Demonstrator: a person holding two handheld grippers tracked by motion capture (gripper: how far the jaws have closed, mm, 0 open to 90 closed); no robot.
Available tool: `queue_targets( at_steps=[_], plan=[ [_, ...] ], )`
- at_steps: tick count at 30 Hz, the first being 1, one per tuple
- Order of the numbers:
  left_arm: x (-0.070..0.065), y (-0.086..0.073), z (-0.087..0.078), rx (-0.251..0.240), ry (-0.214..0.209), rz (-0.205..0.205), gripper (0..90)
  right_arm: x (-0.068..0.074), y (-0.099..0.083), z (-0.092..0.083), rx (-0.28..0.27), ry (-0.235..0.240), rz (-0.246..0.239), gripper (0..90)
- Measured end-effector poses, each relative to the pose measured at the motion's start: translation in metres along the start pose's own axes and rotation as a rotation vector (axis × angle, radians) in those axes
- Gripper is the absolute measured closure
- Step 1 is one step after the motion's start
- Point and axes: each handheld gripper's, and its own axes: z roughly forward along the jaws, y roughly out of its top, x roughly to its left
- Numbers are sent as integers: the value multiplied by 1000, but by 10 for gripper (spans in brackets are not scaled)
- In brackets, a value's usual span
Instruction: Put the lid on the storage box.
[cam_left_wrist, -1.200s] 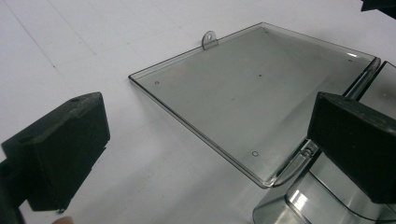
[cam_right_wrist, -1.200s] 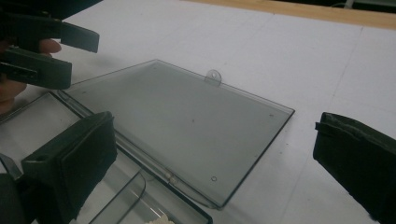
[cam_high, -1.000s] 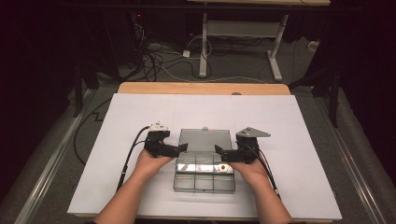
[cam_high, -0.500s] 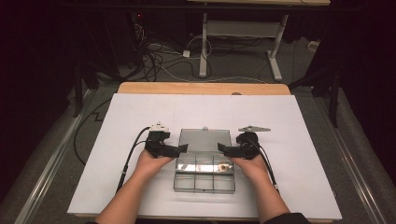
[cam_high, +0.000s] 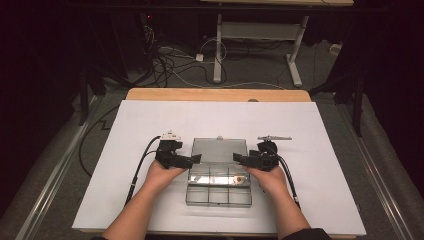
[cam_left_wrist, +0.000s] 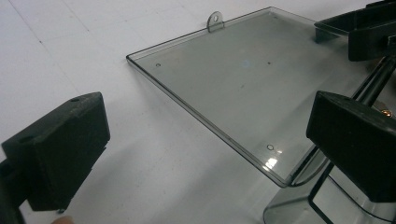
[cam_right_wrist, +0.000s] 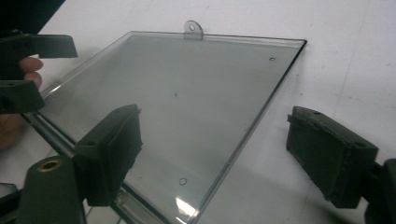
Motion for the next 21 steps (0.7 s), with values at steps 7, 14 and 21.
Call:
queue_targets(
  at_steps=[7, 14, 21],
  plan=[
    [-1, 1, 1, 4, 10, 3, 0, 4, -1, 1, 3, 43, 13, 287],
    [-2, 2, 0, 6, 13, 12, 9, 9, -1, -3, -21, 34, -23, 337],
    [-6, 4, -2, -12, -29, 31, 67, 15, -1, -6, -60, 6, -74, 381]
  ],
)
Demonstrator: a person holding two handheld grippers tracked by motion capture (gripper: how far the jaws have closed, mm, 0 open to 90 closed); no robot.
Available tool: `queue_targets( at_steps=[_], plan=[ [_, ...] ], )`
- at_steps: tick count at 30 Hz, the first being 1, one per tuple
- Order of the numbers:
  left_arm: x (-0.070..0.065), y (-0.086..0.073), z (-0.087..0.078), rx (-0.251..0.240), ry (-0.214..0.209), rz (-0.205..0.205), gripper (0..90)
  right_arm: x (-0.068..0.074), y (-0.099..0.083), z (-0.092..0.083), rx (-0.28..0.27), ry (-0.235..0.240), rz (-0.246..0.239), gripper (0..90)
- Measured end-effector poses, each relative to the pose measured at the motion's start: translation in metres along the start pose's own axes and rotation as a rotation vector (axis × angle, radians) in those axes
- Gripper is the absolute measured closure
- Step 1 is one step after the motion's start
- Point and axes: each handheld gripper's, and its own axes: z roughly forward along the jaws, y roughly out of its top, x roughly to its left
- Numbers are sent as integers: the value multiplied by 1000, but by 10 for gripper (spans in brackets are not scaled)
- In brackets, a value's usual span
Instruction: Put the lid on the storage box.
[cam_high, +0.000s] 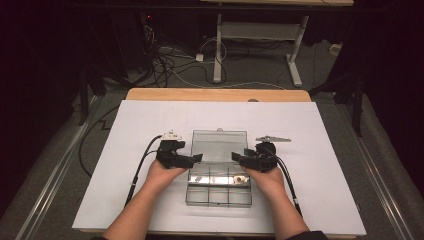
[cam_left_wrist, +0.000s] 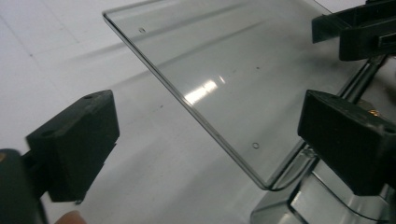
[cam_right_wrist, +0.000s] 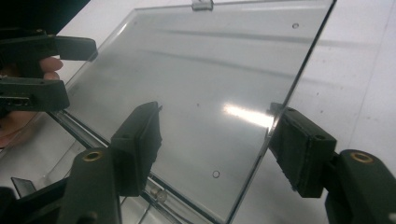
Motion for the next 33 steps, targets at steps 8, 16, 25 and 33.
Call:
queue_targets(
  at_steps=[8, 16, 25, 33],
  plan=[
    [-4, 1, -2, -23, -69, 26, 247, 8, 0, -9, -61, -49, -91, 456],
    [-10, 3, -6, -44, -77, 65, 368, 13, -1, -15, -99, -79, -145, 507],
    [-15, 4, -13, -67, -40, 112, 500, 17, -2, -25, -128, -105, -211, 591],
    [-18, 3, -17, -76, -18, 133, 552, 15, -2, -41, -155, -118, -237, 675]
  ],
)
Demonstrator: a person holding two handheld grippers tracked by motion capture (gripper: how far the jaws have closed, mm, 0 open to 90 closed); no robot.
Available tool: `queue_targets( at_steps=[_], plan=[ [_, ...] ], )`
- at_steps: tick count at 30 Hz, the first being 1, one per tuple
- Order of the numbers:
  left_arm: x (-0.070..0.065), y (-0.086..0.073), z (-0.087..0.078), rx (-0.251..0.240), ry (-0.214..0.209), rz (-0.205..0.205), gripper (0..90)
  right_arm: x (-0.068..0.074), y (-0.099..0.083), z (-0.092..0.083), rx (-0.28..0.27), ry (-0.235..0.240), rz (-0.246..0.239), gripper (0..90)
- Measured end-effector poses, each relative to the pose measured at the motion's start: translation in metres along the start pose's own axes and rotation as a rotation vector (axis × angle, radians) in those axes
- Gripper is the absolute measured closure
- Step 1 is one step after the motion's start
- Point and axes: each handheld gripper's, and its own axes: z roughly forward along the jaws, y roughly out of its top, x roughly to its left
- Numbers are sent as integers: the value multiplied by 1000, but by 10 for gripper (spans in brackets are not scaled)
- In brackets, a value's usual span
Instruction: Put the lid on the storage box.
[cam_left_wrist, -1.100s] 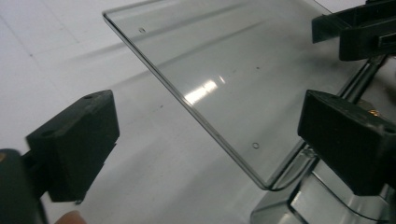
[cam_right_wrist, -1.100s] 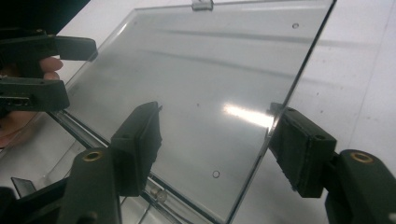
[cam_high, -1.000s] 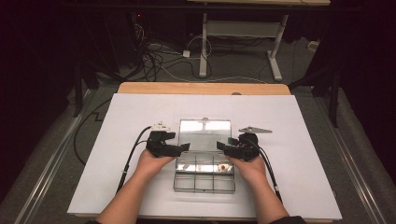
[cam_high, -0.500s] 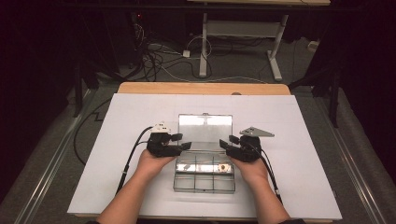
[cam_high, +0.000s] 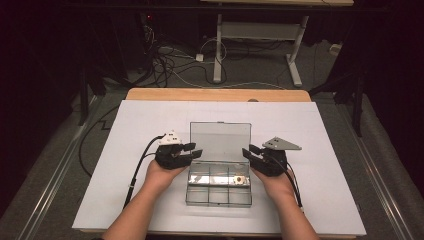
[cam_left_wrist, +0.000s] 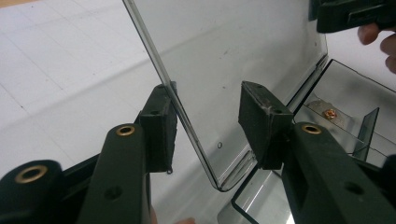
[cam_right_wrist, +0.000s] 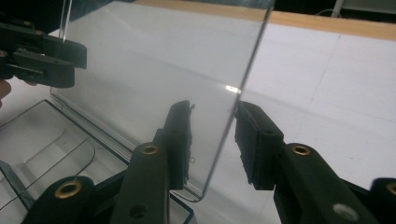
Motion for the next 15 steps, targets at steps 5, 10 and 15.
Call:
queue_targets(
  at_steps=[5, 10, 15],
  plan=[
    [-2, 0, -3, -9, 5, 9, 575, -3, -1, -17, -42, -7, -13, 710],
    [-5, 1, -5, -16, 11, 17, 587, -2, -6, -29, -56, -12, -38, 769],
    [-7, 0, -8, -26, 18, 20, 608, 0, -12, -36, -55, 8, -50, 865]
  ],
)
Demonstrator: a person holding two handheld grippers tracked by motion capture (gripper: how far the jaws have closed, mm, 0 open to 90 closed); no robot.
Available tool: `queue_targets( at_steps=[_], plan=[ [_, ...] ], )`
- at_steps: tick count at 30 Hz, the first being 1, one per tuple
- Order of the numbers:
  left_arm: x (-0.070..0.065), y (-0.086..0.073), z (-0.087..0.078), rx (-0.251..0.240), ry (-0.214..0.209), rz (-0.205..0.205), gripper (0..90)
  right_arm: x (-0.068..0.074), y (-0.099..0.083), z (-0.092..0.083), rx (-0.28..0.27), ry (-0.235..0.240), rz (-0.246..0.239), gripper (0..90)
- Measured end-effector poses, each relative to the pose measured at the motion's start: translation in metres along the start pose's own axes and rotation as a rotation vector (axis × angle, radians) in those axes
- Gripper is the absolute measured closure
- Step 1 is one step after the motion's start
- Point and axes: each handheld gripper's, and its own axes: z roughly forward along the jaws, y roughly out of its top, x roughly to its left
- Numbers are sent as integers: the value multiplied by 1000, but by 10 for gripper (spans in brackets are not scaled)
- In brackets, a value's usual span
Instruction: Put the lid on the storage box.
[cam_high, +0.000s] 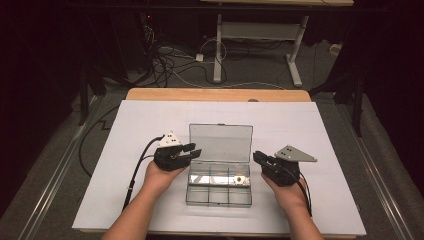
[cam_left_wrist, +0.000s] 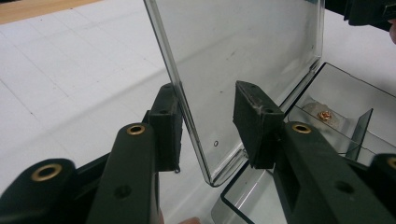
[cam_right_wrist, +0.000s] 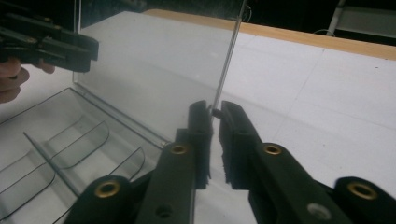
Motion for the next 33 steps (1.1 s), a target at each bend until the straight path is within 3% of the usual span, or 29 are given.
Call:
queue_targets(
  at_steps=[7, 20, 33],
  plan=[
    [-4, 0, -5, -13, -1, 3, 624, 7, -3, -3, -12, 49, -44, 900],
    [-15, -2, -15, -21, -6, 20, 632, 17, -5, 2, 1, 111, -50, 900],
    [-26, -5, -24, 7, -4, 47, 606, 22, -7, -2, 3, 140, -43, 900]
  ],
)
